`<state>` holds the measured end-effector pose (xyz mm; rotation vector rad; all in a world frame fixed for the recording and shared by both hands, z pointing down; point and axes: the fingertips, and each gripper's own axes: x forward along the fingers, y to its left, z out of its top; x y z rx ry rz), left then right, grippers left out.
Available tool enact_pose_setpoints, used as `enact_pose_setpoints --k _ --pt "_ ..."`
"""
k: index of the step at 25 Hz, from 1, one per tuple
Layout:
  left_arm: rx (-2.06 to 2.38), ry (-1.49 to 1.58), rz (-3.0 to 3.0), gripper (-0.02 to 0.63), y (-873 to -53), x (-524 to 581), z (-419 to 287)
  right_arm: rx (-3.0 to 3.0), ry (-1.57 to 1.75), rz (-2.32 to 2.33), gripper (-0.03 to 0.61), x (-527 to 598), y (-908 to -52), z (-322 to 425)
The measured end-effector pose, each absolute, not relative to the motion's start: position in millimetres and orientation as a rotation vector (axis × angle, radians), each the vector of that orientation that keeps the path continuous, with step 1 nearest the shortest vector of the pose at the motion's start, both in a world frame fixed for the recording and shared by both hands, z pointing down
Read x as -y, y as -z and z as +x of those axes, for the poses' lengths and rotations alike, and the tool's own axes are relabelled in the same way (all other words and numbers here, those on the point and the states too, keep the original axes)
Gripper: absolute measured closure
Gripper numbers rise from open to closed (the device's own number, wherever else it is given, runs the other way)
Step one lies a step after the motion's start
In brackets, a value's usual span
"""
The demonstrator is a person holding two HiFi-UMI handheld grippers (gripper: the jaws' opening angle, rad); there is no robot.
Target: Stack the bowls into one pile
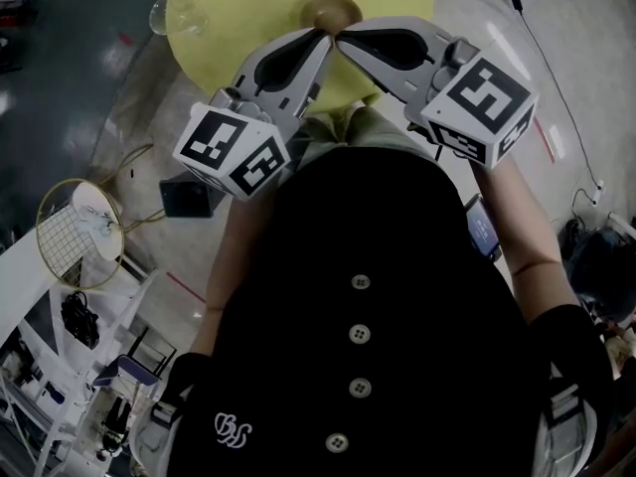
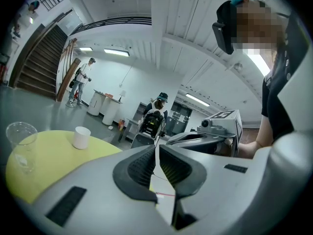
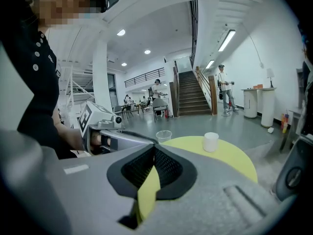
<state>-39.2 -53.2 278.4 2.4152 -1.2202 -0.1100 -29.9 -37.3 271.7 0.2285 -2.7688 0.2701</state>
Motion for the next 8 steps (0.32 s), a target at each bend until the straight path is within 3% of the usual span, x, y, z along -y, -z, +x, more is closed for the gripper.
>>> enact_pose_setpoints --k 8 --pt "1.205 0.092 2.413 0.580 -279.9 48.5 -32.8 2.782 -0.295 0.265 0.574 34.6 -267.7 -21.7"
